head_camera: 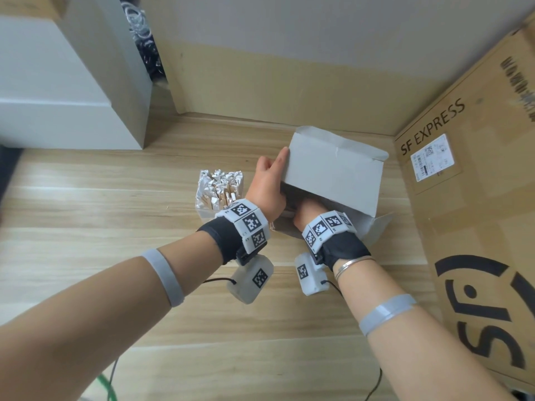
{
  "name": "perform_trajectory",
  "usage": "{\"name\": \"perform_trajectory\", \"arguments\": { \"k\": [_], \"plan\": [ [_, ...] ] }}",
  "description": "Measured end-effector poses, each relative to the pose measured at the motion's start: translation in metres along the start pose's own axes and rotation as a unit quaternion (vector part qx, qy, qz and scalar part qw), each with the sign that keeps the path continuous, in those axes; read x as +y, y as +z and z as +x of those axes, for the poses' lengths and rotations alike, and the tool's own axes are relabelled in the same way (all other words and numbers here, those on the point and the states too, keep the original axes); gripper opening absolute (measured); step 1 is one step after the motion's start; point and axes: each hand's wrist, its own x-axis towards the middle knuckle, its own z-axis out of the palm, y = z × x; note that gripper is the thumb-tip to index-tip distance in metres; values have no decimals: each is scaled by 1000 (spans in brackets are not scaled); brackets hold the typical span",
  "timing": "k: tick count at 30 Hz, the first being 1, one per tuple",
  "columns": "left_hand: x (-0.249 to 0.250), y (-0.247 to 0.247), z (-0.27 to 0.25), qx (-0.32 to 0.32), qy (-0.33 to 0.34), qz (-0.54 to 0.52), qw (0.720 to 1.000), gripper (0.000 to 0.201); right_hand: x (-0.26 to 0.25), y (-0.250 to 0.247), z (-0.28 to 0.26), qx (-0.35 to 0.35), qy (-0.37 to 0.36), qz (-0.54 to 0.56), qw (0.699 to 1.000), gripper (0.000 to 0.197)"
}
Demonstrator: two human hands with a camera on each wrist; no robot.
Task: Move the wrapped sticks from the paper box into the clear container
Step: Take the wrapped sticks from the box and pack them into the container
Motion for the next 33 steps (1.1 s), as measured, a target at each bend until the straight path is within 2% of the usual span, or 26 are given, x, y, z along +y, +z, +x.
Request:
{"name": "perform_trajectory", "arguments": {
  "k": [3,8,11,14,20,26,28,33],
  "plan": [
    [2,-3,2,-12,-16,14,1000,83,-1,2,-3,-2,7,-14,1000,37],
    [0,-4,3,-33,-35,49,998,81,3,-1,-3,21,9,98,995,38],
    [-3,-1,3,-38,-42,66,996,78,7,-4,-5,60,-14,186,981,27],
    [-7,1,6,-70,-58,86,992,75,9,-3,-9,98,-63,234,965,13],
    [-12,0,9,-99,-82,118,985,72,10,-2,-7,147,-102,303,936,42],
    [-8,-8,6,-134,-78,165,974,69,-1,-7,-5,170,-146,399,889,42],
    [-8,-14,4,-106,-61,164,979,65,-7,-9,-4,179,-162,433,868,38],
    [-20,-38,0,40,24,127,991,47,-32,-20,-5,215,-205,477,827,40]
  ]
}}
